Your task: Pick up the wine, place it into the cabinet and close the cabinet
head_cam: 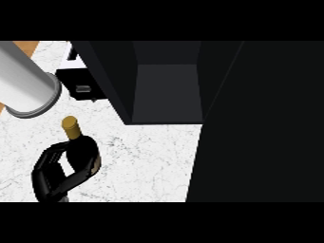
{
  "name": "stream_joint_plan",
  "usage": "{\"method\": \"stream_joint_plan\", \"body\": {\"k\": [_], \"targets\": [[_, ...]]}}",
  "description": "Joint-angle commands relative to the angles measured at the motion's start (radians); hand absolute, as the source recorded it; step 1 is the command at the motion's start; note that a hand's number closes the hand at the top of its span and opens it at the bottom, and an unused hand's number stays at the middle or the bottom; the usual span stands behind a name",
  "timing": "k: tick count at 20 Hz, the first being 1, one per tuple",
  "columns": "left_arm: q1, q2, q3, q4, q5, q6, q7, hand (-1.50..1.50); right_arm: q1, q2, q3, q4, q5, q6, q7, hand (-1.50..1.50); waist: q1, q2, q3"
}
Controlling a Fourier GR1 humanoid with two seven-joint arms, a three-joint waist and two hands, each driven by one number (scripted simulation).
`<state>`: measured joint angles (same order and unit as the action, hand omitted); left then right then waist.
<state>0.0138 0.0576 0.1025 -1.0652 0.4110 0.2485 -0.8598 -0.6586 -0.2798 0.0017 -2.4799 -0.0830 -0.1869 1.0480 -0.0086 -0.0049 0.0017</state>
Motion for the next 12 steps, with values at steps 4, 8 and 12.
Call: {"method": "stream_joint_plan", "body": {"k": [4,8,12], "targets": [[0.009,0.024,-0.033,0.017,-0.075,-0.017,-0.083,1.5,0.09,-0.001,-0.016,-0.16,-0.104,0.015,0.078,-1.5,-0.003,0.001,-0.002],[-0.145,0.001,-0.217,0.09,-0.186,-0.074,0.033,1.5,0.045,0.039,0.042,-0.034,-0.051,0.002,-0.009,-1.5,-0.031,0.008,-0.003],[-0.154,0.037,-0.282,0.003,-0.227,-0.149,0.055,1.5,0.059,0.033,0.019,-0.055,-0.054,-0.009,0.02,-1.5,-0.004,0.0,-0.002]]}}
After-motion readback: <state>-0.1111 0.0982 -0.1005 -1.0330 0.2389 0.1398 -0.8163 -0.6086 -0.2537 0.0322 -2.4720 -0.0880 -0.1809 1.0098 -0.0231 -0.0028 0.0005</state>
